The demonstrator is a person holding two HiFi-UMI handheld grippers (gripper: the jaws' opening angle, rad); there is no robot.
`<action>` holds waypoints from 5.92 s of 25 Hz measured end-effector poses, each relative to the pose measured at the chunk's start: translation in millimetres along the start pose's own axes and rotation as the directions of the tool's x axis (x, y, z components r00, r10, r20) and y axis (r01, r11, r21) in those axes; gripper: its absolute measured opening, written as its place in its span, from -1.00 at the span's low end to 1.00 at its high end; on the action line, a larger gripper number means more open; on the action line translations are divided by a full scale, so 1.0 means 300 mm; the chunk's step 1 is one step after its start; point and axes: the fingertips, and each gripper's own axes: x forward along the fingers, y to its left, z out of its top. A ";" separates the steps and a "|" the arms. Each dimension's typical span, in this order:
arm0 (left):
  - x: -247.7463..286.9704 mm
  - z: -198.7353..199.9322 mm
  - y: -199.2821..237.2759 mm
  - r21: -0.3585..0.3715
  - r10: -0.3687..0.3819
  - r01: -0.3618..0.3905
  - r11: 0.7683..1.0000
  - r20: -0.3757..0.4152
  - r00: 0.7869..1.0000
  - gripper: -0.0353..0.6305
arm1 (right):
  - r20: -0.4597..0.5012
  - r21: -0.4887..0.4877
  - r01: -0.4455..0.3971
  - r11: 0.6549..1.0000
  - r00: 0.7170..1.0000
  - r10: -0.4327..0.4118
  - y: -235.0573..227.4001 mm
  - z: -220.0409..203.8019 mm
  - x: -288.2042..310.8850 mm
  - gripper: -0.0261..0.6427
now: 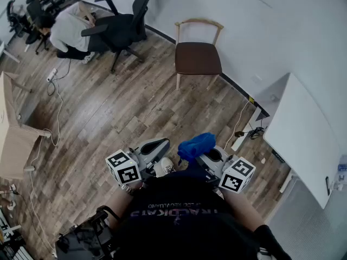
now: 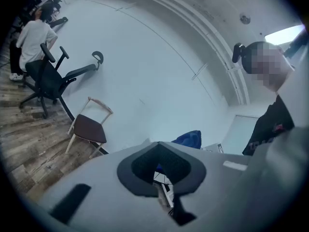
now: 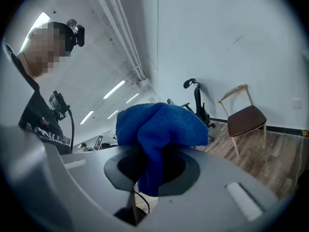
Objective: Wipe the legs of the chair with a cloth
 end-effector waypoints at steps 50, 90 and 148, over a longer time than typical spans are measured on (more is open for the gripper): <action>0.448 0.332 0.377 0.000 0.322 -0.328 0.945 0.185 0.928 -0.89 | -0.004 0.060 0.028 0.998 1.000 -0.028 -0.737 0.571 0.089 -0.73; 0.738 0.210 0.965 0.407 0.248 -0.238 0.882 0.027 0.968 -0.89 | -0.037 0.003 0.062 0.998 0.997 -0.062 -1.308 0.509 0.539 -0.73; 0.845 -0.367 2.357 0.538 0.181 -0.209 0.817 0.104 0.978 -0.89 | -0.219 -0.215 -0.038 0.976 0.976 -0.010 -2.743 -0.634 1.434 -0.73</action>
